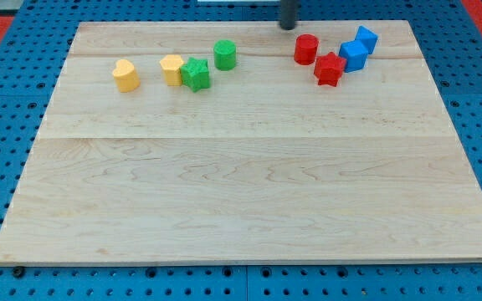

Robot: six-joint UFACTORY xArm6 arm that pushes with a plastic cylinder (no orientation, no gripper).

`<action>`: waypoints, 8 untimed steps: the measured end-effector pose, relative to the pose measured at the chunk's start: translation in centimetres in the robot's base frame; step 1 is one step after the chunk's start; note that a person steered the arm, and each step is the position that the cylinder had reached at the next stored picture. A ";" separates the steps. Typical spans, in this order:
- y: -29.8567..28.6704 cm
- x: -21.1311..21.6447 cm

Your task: Move the red circle parallel to the top of the yellow hexagon

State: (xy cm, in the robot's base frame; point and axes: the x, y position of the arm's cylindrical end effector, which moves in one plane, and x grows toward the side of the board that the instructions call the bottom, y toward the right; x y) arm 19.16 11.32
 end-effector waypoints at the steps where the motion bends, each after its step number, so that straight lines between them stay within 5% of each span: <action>1: 3.0 1.9; 3: 2.2 8.6; 8: -18.7 2.6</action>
